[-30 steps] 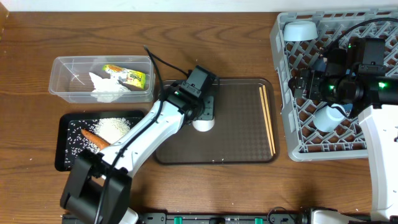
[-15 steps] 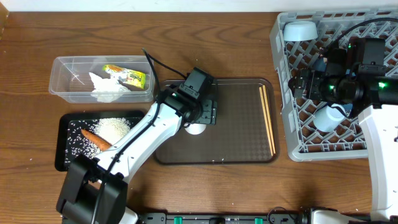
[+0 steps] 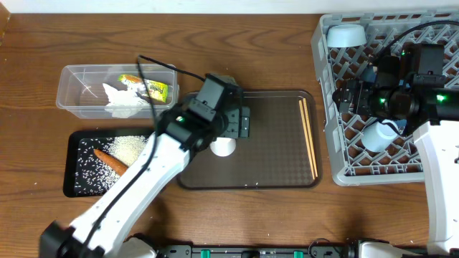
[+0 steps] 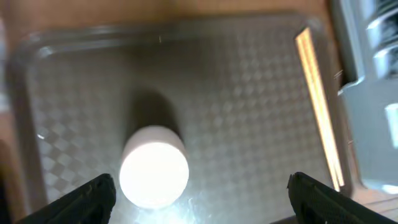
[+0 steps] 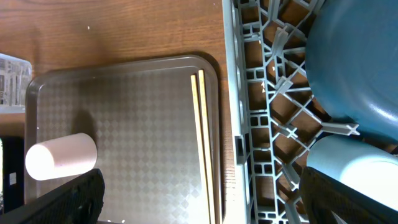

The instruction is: Sort waste into correct bins and load items into the dishwasher rack

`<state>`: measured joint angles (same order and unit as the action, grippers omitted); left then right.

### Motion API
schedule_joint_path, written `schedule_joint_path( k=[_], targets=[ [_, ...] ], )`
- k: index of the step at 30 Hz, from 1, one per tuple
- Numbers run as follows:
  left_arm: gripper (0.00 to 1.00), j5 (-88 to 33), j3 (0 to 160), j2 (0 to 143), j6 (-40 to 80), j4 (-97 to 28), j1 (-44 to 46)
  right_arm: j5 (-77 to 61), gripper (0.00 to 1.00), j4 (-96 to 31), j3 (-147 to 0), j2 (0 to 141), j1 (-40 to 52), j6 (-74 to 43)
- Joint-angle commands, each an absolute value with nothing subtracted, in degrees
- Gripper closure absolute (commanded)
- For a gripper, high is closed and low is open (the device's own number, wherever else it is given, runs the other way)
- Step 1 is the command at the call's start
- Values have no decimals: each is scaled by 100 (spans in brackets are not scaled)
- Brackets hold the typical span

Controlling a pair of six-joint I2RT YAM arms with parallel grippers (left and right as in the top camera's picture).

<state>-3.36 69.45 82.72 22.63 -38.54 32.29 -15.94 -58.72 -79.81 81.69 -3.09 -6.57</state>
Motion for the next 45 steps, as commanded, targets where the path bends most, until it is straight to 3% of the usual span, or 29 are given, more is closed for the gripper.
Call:
schedule_joint_path(
  k=[1,6,33,37,45],
  targets=[
    [6,163,7074,8143,2296,-4060,3194,-1586,1,-5876,-7988,8138,-217,-681],
    [0,451,6820,8318,2294,-4187,3194,-1586,1,-5874,-7988,8138,-217,-679],
    [0,198,6781,9821,2296,-4602,3205,-1586,1,-5874,-7988,8138,-217,-681],
    [3,215,6768,9894,2296,-4410,3205,-1586,1,-5874,-7988,8138,-217,-681],
    [28,209,6764,9998,2298,-4313,3205,-1586,1,-5874,-7988,8138,-217,-681]
  ],
)
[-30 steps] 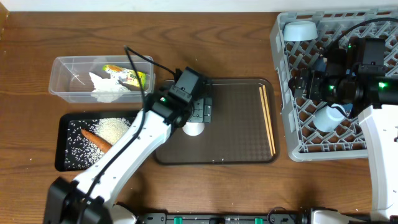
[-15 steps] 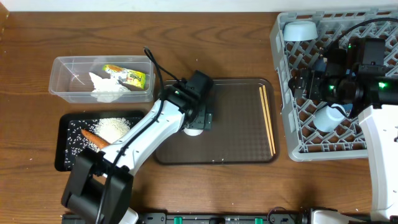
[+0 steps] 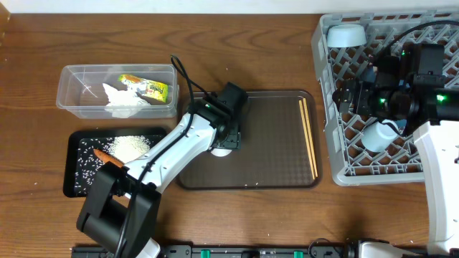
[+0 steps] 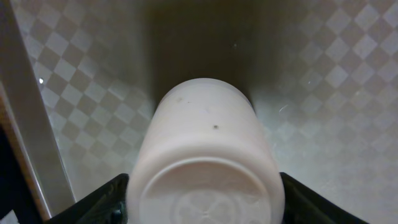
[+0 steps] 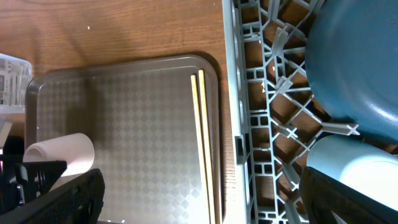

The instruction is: Sort waste into correct bins and load items into the dishwasher rack

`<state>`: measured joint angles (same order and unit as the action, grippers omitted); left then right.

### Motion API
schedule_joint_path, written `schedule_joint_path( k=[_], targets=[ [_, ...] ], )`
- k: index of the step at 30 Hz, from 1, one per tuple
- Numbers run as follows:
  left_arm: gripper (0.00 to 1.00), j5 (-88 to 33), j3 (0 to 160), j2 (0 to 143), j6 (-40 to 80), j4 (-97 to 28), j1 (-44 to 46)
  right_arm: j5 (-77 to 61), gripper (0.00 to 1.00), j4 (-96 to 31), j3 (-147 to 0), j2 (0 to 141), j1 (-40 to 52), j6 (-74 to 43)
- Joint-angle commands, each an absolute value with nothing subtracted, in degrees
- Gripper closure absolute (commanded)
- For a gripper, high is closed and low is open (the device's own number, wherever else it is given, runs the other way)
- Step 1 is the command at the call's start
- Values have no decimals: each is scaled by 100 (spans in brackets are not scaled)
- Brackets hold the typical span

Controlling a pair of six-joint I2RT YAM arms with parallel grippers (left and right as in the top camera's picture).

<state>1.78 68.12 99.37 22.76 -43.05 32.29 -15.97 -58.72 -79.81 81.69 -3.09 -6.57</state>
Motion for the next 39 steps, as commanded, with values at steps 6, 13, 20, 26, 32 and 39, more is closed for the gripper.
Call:
schedule_joint_path(
  k=[6,13,20,26,32,39],
  targets=[
    [34,193,6775,9983,2296,-4322,3205,-1586,1,-5874,-7988,8138,-217,-681],
    [39,-303,6904,9572,2296,-4366,3203,-1586,1,-5874,-7988,8138,-217,-681],
    [39,-1531,6930,9078,2294,-4191,3166,-1586,1,-5874,-7985,8138,-217,-681],
    [39,-1955,6810,9124,2268,-3990,3168,-1586,1,-5876,-7988,8138,-217,-681],
    [39,-2665,6751,9404,2097,-3516,3166,-1586,1,-5874,-7988,8138,-222,-681],
    [37,-2799,6748,9749,1933,-3376,3109,-1586,1,-5874,-7988,8138,-222,-681]
  ],
)
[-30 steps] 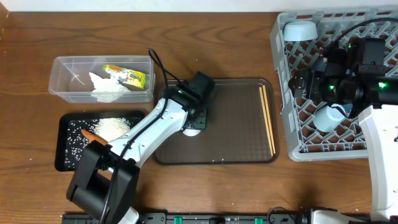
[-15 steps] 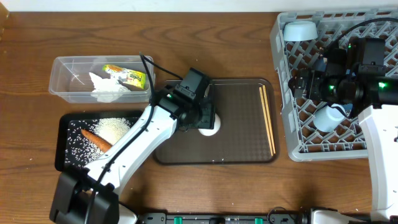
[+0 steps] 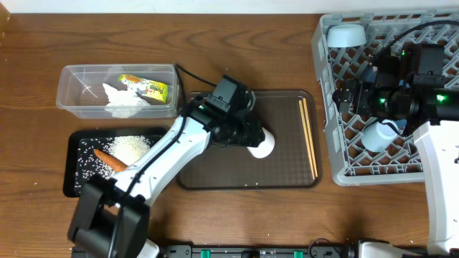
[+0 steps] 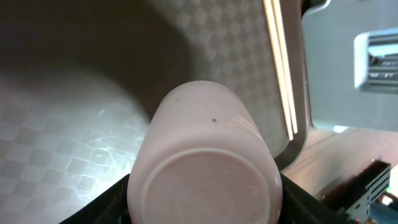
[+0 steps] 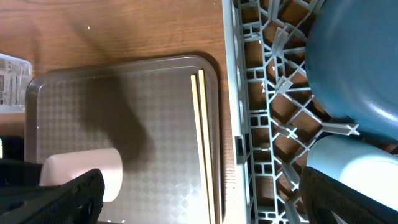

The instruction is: Sort waste into correct bins and load items into the dishwasher rack

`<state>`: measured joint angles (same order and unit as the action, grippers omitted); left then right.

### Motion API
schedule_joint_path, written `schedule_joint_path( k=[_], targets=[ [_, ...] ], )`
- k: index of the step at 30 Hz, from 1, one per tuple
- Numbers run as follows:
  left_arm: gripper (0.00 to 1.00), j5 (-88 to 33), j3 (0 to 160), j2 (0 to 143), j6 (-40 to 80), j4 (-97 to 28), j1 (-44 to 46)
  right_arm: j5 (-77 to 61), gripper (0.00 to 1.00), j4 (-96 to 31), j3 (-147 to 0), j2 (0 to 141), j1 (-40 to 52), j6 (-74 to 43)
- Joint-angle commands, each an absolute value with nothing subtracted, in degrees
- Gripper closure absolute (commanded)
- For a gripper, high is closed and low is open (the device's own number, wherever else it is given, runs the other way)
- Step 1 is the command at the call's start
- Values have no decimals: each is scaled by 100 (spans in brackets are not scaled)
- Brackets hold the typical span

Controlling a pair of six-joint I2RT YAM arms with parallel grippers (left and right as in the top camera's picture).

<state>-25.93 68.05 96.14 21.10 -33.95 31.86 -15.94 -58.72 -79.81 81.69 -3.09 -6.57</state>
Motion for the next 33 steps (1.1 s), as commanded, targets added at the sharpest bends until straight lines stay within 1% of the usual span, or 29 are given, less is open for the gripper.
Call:
schedule_joint_path(
  k=[1,4,5,6,9,14,18,21,24,28,30,32,33],
  targets=[
    [37,-2808,6748,9810,1861,-3374,3081,-1586,1,-5876,-7988,8138,-222,-681],
    [37,-2801,6746,10009,1704,-3371,2978,-1586,1,-5874,-7988,8138,-222,-681],
    [34,-2799,6744,10092,1688,-3371,2941,-1586,1,-5874,-7988,8138,-222,-681],
    [33,-2801,6744,10186,1649,-3371,2908,-1586,1,-5874,-7988,8138,-222,-681],
    [33,-2733,6744,10497,1535,-3374,2810,-1586,1,-5874,-7985,8138,-222,-681],
    [32,-2134,6744,10698,1520,-3393,2683,-1586,1,-5874,-7985,8138,-222,-681],
    [16,-1564,6744,10683,1435,-3367,2611,-1586,1,-5874,-7985,8138,-222,-681],
    [13,-1470,6744,10683,1118,-3284,2589,-1586,1,-5876,-7985,8138,-222,-681],
    [10,-1365,6746,10680,1048,-3262,2589,-1586,1,-5876,-7985,8138,-220,-681],
    [7,-932,6794,10617,1048,-3260,2589,-1586,1,-5876,-7988,8138,-222,-681],
    [7,-895,6812,10556,1050,-3260,2589,-1586,1,-5876,-7988,8138,-220,-681],
    [13,-923,6823,10475,1050,-3262,2589,-1586,1,-5874,-7985,8138,-222,-681],
    [19,-1017,6827,10431,1052,-3267,2589,-1586,1,-5876,-7988,8138,-222,-681]
  ],
)
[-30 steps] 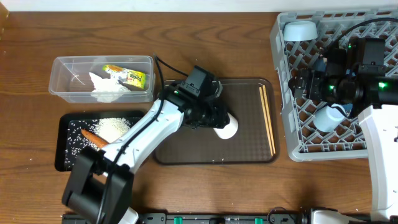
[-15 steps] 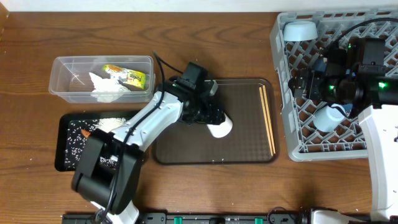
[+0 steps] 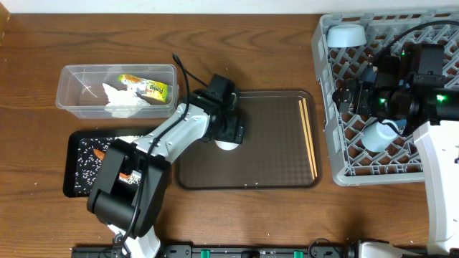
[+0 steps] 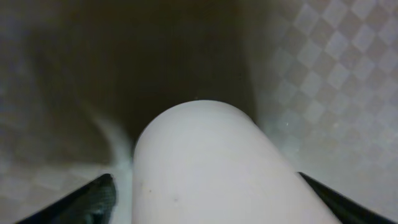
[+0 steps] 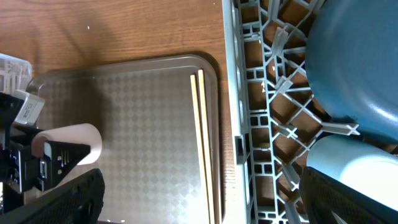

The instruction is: Sort waste into correct bins and load items into the dishwasher rack

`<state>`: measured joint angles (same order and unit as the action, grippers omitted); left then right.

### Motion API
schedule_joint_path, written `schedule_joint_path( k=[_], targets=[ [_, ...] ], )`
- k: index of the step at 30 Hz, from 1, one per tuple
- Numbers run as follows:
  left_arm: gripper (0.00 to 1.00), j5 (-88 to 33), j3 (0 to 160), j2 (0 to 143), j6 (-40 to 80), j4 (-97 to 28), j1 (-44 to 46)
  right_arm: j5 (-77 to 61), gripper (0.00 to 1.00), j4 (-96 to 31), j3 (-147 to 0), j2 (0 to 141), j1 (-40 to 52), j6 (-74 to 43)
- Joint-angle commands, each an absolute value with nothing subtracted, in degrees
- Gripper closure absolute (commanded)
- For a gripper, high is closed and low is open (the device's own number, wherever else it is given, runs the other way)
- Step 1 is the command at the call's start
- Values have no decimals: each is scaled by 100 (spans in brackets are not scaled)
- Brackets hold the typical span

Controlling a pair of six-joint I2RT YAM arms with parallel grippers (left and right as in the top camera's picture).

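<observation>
A white cup [image 3: 228, 143] lies on its side at the left of the brown tray [image 3: 272, 168]. My left gripper [image 3: 226, 133] is low over it, open, with one finger on each side of the cup [image 4: 211, 168]; a thin gap shows by the left finger [image 4: 93, 199]. Two wooden chopsticks [image 3: 309, 136] lie along the tray's right edge. My right gripper [image 5: 205, 205] hangs open and empty over the left edge of the grey dishwasher rack [image 3: 337, 168]. In the right wrist view the cup [image 5: 65, 140] and chopsticks [image 5: 202, 137] show below it.
The rack holds a white bowl [image 3: 346, 34], a blue bowl [image 5: 354, 62] and a white cup [image 3: 378, 135]. A clear bin [image 3: 72, 104] with wrappers stands at the left. In front of it is a black tray [image 3: 75, 186] with rice and a carrot.
The left gripper held the cup raised over the middle of the tray. Now the cup lies at the tray's left and the fingers stand wider, open around it. The right arm has not moved.
The left gripper was open above the cup lying at the tray's left. Then it was shut on the cup there, then held it over the tray's middle. Now the cup is back at the left and let go. The right arm stayed over the rack throughout.
</observation>
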<state>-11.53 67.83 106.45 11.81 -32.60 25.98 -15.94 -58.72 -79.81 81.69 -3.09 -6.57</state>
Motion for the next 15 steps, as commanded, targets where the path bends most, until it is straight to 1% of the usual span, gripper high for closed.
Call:
schedule_joint_path(
  k=[1,2,3,12,15],
  targets=[
    [23,-1210,6827,10379,1052,-3269,2589,-1586,1,-5876,-7988,8138,-222,-681],
    [29,-1417,6827,10326,1050,-3269,2589,-1586,1,-5876,-7985,8138,-222,-681],
    [32,-1643,6827,10269,1052,-3269,2589,-1586,1,-5876,-7988,8138,-222,-681],
    [33,-3708,6823,9889,1146,-3374,2591,-1586,1,-5874,-7988,8138,-222,-681],
    [32,-4014,6805,10007,1164,-3361,2646,-1586,1,-5876,-7988,8138,-222,-681]
  ],
)
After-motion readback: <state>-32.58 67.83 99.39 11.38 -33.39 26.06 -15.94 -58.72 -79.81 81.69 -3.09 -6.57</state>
